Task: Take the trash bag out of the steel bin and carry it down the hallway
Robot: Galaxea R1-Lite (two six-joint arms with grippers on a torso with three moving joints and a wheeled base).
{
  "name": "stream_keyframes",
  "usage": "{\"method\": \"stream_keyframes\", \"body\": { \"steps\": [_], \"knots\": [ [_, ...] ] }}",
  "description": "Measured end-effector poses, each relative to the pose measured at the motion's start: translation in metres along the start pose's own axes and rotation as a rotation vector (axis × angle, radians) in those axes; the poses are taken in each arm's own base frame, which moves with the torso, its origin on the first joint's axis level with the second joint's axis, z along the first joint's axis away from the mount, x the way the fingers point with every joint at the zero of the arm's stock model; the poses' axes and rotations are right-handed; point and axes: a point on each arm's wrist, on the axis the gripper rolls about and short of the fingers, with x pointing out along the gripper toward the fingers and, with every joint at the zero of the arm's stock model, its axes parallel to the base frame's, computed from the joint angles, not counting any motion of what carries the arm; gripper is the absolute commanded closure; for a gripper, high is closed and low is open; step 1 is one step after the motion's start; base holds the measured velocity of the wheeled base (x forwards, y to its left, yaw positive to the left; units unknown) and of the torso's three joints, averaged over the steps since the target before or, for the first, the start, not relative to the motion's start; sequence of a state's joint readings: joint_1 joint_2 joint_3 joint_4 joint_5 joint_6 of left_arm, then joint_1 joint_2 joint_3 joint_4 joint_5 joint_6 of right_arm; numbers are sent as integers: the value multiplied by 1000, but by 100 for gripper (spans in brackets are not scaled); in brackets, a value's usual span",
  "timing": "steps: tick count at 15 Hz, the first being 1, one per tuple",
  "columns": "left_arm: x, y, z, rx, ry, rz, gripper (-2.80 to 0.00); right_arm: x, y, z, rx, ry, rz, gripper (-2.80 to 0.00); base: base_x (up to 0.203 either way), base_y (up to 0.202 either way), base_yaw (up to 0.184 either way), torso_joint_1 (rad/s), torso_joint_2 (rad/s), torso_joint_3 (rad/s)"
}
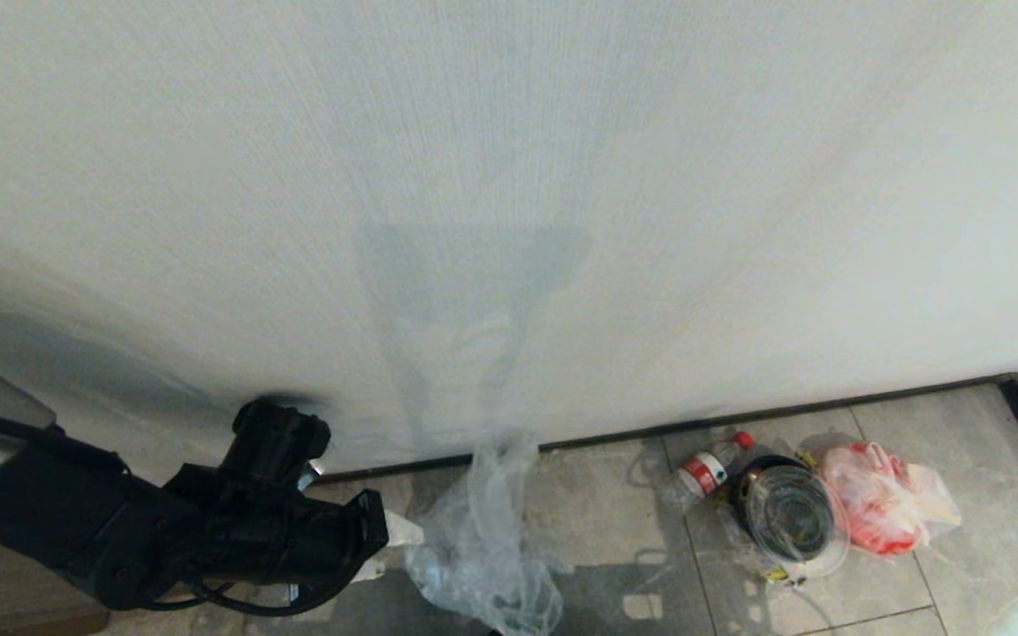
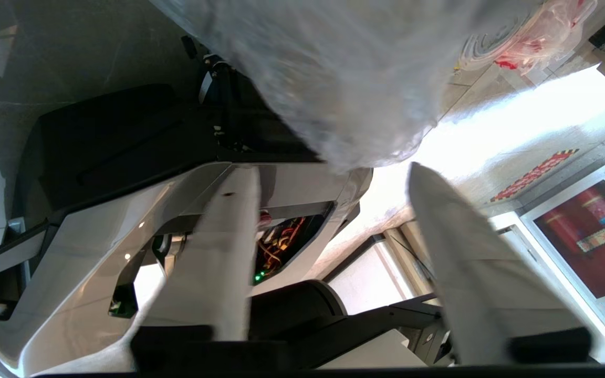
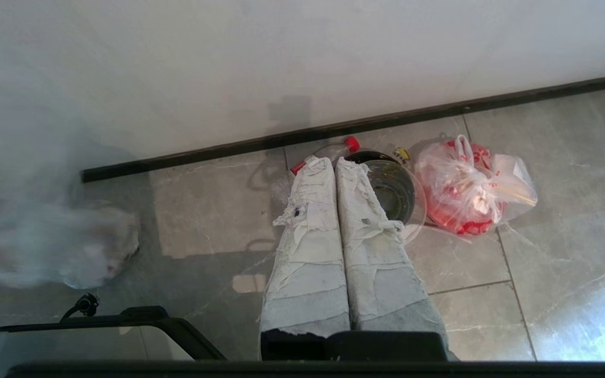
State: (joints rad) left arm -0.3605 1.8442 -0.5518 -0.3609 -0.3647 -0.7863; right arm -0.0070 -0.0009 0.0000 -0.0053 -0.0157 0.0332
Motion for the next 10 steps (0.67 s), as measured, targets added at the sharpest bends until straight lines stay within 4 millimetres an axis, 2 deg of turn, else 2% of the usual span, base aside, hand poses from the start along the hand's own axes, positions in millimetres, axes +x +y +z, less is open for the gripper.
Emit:
{"method": "stream_keyframes", "body": {
  "steps": [3,7,8,10],
  "knots": [
    [-4,-3,-3,14,-7,-5,-280,0,0,0,0,0,0,0,0,0,0,0,0,0],
    [-7,-16,-19,67,4,-8,-280,0,0,0,0,0,0,0,0,0,0,0,0,0],
    [-8,-19,-25,85,-4,0,0,0,0,0,0,0,0,0,0,0,0,0,0,0],
    [-12,-25,-34,103,-16,7,0,0,0,0,0,0,-1,0,0,0,0,0,0,0]
  ]
}}
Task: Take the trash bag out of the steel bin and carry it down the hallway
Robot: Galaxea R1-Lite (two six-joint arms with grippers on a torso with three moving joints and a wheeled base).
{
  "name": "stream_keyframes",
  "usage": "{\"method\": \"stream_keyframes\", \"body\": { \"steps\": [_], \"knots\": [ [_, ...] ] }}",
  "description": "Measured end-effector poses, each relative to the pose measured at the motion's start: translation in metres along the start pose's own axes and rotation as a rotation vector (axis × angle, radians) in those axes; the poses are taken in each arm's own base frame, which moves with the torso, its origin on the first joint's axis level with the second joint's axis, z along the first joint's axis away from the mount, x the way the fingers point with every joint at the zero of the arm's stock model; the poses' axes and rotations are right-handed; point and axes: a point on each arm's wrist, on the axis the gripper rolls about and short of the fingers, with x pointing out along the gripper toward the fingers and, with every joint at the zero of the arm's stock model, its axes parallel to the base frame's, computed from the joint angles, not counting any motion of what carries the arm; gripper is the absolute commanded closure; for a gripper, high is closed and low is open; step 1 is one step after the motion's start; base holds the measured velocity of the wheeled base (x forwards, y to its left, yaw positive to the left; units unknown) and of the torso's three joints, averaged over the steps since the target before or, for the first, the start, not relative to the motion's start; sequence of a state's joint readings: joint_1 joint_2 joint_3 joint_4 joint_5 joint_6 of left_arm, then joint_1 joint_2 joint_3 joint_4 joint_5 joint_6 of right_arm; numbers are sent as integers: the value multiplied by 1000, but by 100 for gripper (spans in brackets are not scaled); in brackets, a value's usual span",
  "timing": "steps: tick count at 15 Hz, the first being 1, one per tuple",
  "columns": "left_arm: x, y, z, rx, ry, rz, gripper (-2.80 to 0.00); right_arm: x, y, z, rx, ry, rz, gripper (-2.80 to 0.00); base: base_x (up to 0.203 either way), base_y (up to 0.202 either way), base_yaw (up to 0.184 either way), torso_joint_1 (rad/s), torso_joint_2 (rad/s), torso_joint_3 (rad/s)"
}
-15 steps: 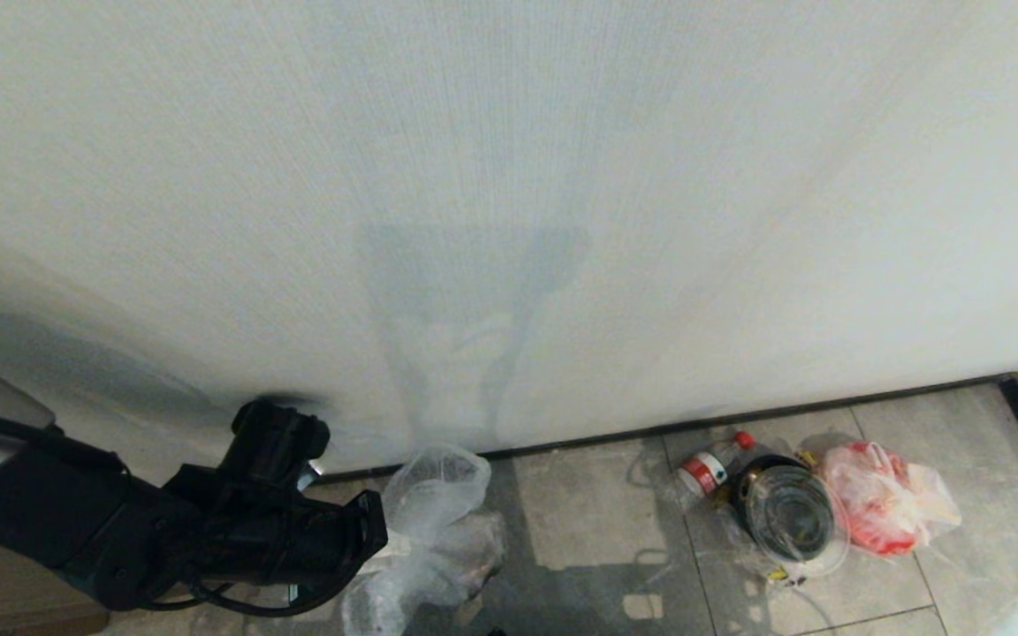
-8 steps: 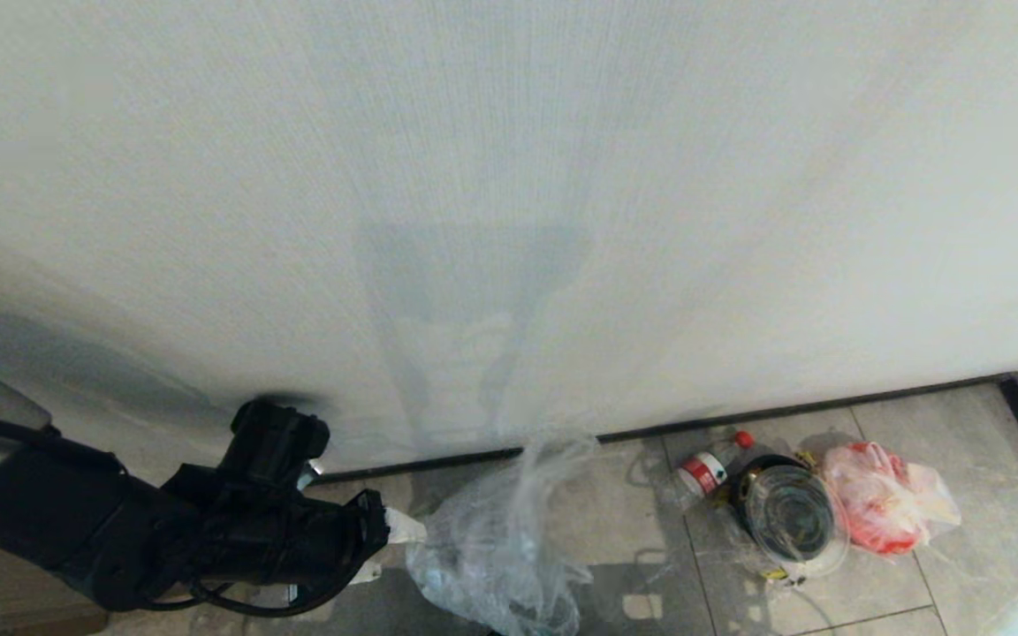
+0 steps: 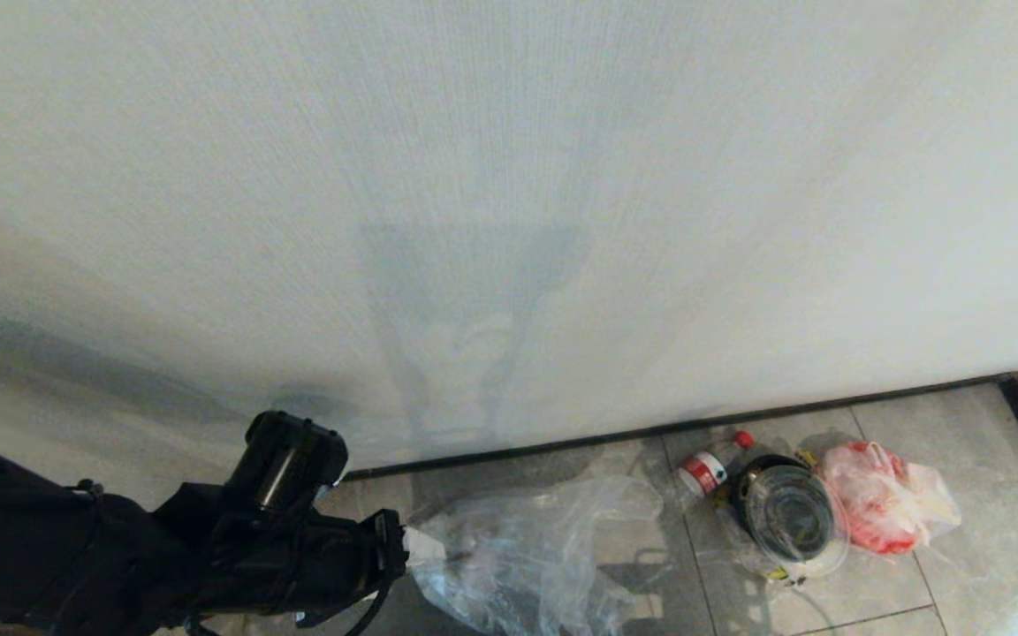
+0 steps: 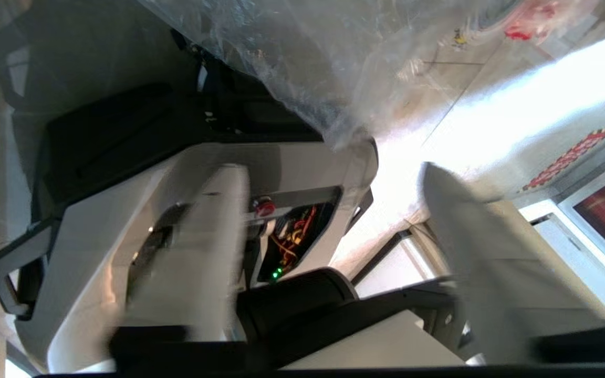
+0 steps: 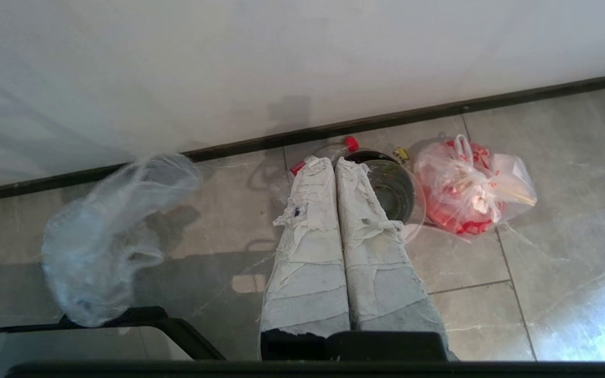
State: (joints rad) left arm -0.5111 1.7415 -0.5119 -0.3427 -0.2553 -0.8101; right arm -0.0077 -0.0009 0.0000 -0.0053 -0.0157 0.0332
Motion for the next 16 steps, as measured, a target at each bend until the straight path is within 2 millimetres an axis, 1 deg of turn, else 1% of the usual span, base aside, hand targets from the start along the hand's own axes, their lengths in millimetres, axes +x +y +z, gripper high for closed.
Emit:
{"method": "stream_keyframes", "body": {
  "steps": [7,11,16],
  "knots": [
    [-32,-11,-20,38,23,-13,0,0,0,0,1,0,0,0,0,0,0,0,0,0],
    [-48,-12,-26,67,-51,32,0,0,0,0,0,-1,0,0,0,0,0,0,0,0],
    [-57,-15,-33,98,-86,44,0,0,0,0,0,0,0,0,0,0,0,0,0,0]
  ]
}}
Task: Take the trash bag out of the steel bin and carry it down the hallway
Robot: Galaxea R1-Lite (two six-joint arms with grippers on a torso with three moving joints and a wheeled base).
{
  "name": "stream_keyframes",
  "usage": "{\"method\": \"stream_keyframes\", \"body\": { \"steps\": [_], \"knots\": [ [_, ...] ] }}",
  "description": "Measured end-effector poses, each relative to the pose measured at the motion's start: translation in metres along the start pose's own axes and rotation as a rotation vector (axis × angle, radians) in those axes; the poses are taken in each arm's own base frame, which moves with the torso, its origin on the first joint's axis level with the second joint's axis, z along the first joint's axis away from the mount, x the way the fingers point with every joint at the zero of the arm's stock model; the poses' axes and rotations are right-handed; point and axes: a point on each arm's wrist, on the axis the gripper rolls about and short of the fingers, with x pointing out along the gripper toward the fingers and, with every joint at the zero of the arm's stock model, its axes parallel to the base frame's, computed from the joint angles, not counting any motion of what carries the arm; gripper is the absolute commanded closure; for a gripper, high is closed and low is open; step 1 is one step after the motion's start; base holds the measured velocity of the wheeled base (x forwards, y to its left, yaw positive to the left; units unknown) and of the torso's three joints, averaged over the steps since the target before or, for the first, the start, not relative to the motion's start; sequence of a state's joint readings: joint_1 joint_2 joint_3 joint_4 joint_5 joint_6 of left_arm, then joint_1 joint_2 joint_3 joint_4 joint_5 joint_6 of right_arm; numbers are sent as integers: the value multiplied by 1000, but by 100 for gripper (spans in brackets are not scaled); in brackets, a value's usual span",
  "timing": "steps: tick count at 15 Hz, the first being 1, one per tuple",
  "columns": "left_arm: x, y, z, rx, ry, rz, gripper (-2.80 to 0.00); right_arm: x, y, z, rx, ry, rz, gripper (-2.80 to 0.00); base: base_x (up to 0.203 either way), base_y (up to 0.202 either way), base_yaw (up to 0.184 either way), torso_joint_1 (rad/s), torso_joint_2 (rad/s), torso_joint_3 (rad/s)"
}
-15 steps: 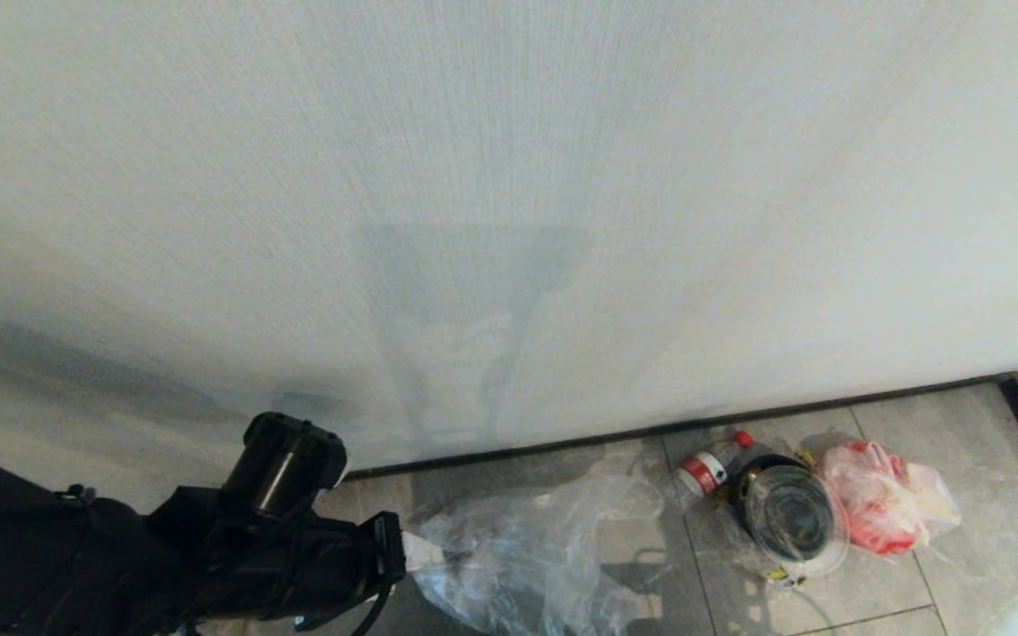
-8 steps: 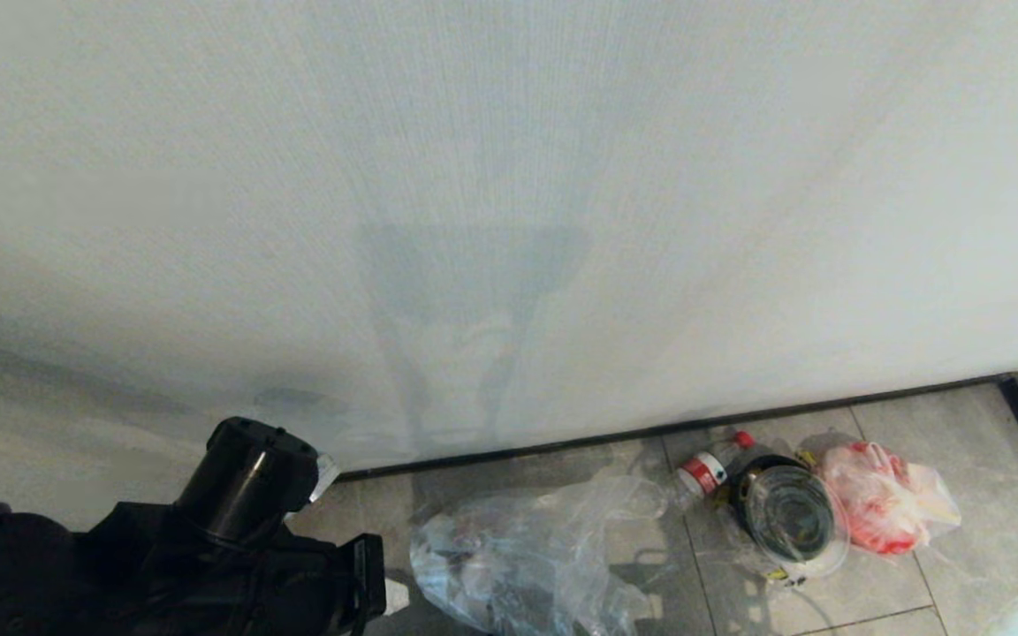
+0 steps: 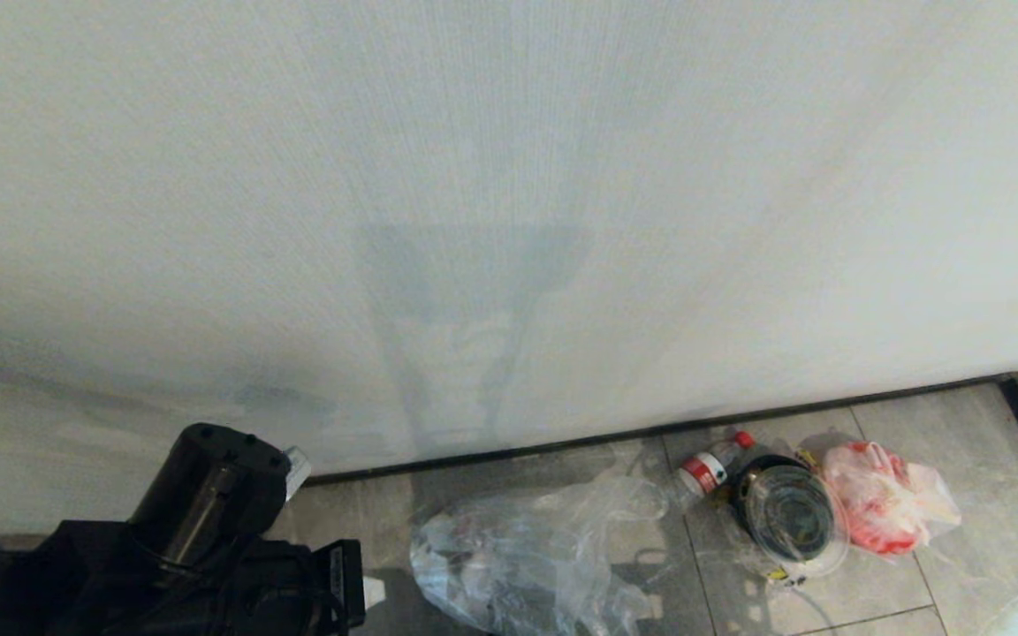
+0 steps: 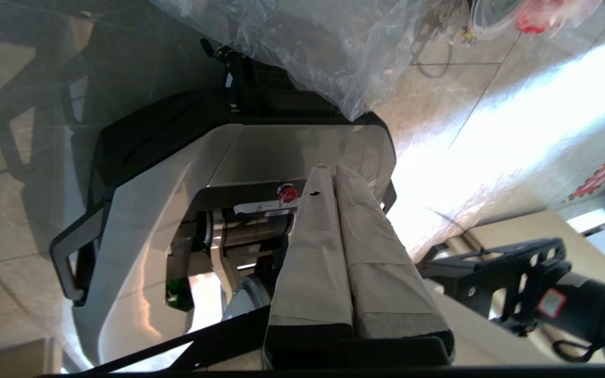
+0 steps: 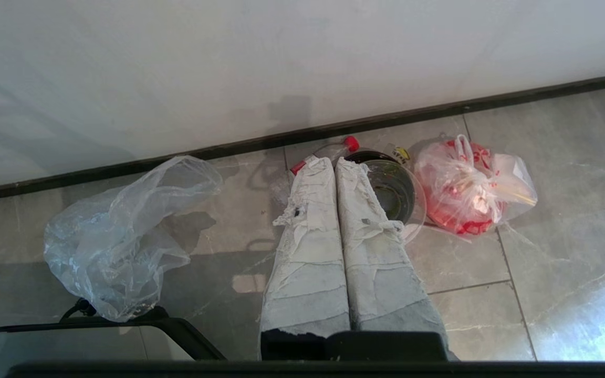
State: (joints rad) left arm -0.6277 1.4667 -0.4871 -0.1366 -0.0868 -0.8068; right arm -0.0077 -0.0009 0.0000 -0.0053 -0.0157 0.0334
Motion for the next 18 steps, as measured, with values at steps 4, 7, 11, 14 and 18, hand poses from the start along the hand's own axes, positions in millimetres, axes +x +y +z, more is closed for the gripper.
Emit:
{"method": "stream_keyframes", "body": {
  "steps": [4,7,11,14,18],
  "knots": [
    [0,-3,-22,75,26,32,0,0,0,0,0,0,0,0,0,0,0,0,0,0],
    [-3,2,-31,100,34,81,0,0,0,0,0,0,0,0,0,0,0,0,0,0],
    [-15,9,-35,165,7,136,0,0,0,0,0,0,0,0,0,0,0,0,0,0],
    [-27,16,-40,199,17,174,0,0,0,0,0,0,0,0,0,0,0,0,0,0],
    [-45,23,-38,228,-68,210,0,0,0,0,0,0,1,0,0,0,0,0,0,0]
  ]
}}
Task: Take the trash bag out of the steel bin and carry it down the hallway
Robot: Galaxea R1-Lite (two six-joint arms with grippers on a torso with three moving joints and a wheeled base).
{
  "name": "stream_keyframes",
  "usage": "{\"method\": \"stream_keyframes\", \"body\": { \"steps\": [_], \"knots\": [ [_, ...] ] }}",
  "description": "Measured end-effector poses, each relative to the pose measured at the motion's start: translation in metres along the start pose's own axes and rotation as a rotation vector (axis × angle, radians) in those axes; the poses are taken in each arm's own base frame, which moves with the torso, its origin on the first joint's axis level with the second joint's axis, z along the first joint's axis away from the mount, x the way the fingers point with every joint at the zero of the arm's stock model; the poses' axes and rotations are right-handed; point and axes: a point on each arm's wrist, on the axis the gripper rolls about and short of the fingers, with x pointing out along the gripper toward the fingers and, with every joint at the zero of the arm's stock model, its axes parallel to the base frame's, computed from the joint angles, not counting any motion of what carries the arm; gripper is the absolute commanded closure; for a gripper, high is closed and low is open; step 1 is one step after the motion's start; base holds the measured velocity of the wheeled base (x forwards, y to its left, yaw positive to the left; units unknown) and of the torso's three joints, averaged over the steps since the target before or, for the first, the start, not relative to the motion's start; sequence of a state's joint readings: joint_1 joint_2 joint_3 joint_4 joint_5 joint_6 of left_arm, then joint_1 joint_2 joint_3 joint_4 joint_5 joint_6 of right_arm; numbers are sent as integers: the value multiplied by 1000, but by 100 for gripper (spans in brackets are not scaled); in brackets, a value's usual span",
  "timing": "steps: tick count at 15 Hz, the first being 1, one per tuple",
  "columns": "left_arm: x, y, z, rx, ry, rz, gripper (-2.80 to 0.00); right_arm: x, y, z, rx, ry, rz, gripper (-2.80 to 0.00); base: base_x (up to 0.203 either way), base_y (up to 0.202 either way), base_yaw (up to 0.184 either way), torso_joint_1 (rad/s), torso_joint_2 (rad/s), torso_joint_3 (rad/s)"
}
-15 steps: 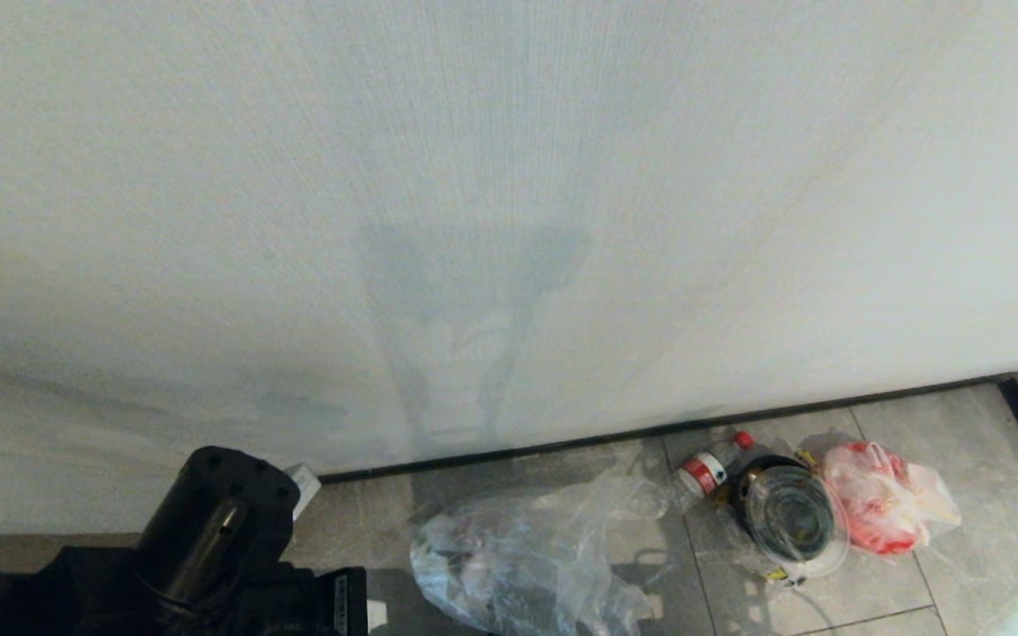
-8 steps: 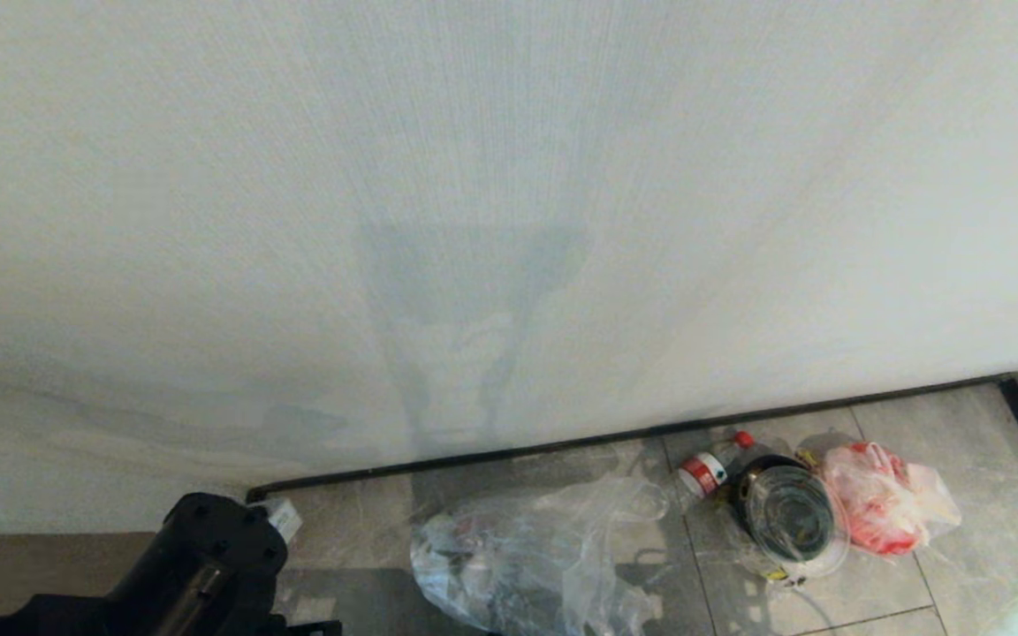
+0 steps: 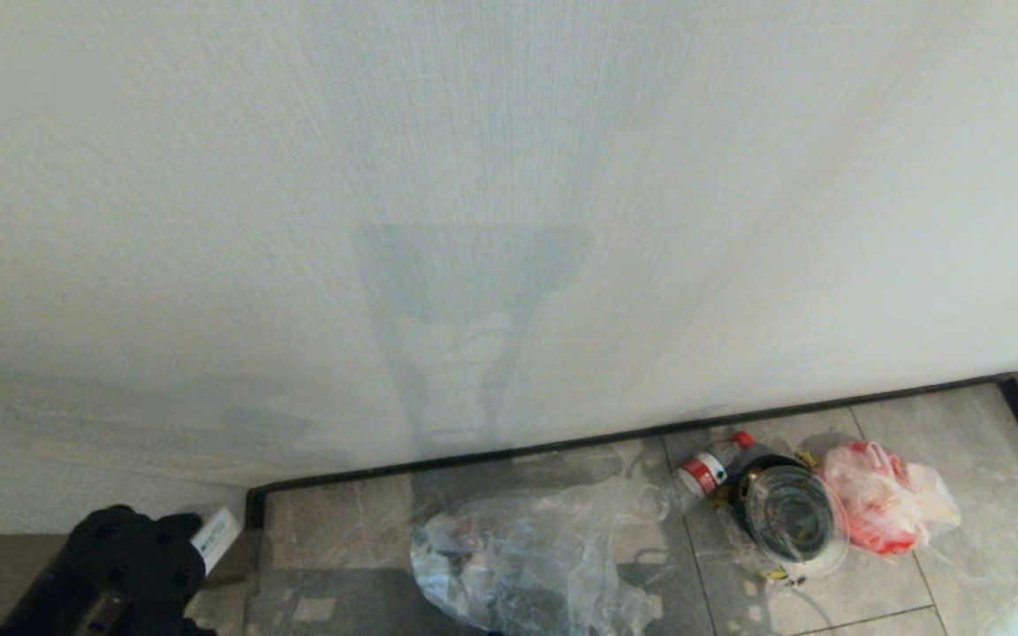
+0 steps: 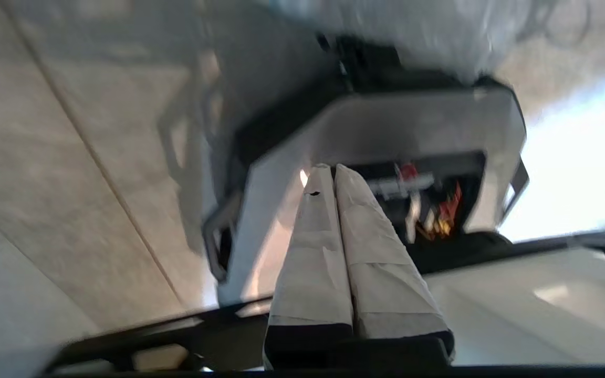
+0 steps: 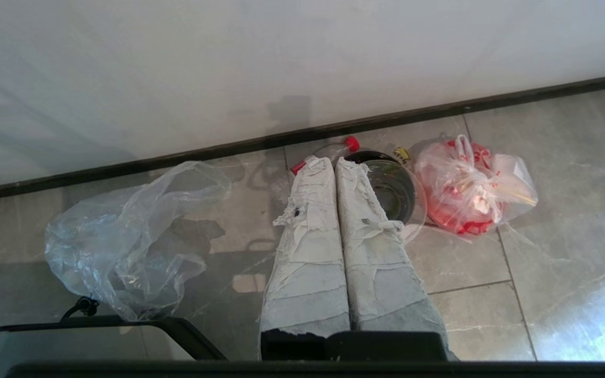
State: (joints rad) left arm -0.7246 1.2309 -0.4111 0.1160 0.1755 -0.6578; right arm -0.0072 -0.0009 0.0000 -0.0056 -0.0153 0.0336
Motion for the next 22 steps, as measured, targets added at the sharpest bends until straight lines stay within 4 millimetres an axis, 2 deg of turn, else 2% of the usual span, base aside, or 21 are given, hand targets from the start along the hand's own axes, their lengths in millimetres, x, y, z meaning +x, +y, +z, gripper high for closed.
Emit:
{"method": "stream_keyframes", "body": {
  "steps": [3,7,10,13,16,19,22],
  "knots": [
    [-13,15,1,7,-71,18,0,0,0,0,0,0,-1,0,0,0,0,0,0,0],
    [-40,39,-7,35,-148,53,0,0,0,0,0,0,-1,0,0,0,0,0,0,0],
    [-61,55,-20,58,-228,53,0,0,0,0,0,-1,-1,0,0,0,0,0,0,0],
    [-77,65,-43,106,-299,78,0,0,0,0,0,0,-1,0,0,0,0,0,0,0],
    [-85,71,-67,179,-395,98,0,0,0,0,0,-1,-1,0,0,0,0,0,0,0],
    [-83,76,-89,198,-468,95,0,0,0,0,0,0,0,0,0,0,0,0,0,0],
    [-82,79,-98,199,-511,100,0,0,0,0,0,-1,-1,0,0,0,0,0,0,0]
  ]
}}
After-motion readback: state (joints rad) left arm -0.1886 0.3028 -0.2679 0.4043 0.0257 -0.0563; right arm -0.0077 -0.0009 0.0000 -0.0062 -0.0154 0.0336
